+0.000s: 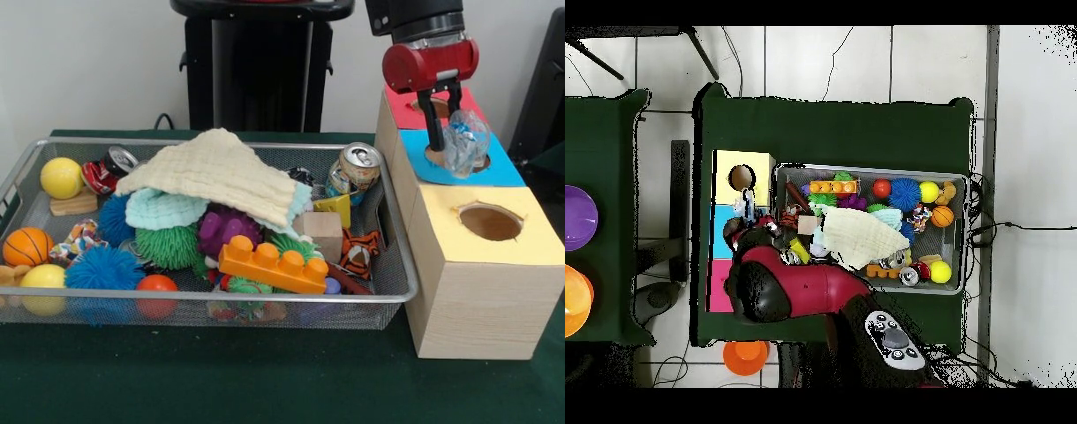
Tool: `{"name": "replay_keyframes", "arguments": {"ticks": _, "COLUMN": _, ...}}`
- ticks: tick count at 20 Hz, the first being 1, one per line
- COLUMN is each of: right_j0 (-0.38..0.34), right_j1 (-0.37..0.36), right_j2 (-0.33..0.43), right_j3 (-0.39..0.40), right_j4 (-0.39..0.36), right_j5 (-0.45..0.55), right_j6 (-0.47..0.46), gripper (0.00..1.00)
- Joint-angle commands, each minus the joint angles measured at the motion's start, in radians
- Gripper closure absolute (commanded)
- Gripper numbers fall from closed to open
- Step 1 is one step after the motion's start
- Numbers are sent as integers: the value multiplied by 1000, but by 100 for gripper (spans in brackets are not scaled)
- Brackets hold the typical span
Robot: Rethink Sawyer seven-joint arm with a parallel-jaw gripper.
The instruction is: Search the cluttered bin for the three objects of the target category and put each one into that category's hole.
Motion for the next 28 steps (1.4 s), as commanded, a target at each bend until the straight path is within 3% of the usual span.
{"name": "replay_keyframes", "arguments": {"ticks": 1, "right_j0": -7, "right_j1": 50, "right_j2": 43, "right_j3": 26, "right_j4": 56, "right_j5": 134, "right_j6": 255, "gripper": 100}}
{"name": "replay_keyframes", "arguments": {"ticks": 7, "right_j0": 26, "right_j1": 49, "right_j2": 0, "right_j3": 25, "right_j4": 80, "right_j5": 197, "right_j6": 245, "gripper": 100}}
{"name": "replay_keyframes", "arguments": {"ticks": 22, "right_j0": 61, "right_j1": 45, "right_j2": -5, "right_j3": 40, "right_j4": 122, "right_j5": 213, "right_j6": 272, "gripper": 100}}
{"name": "replay_keyframes", "arguments": {"ticks": 28, "right_j0": 97, "right_j1": 52, "right_j2": -72, "right_j3": 33, "right_j4": 138, "right_j5": 241, "right_j6": 252, "gripper": 100}}
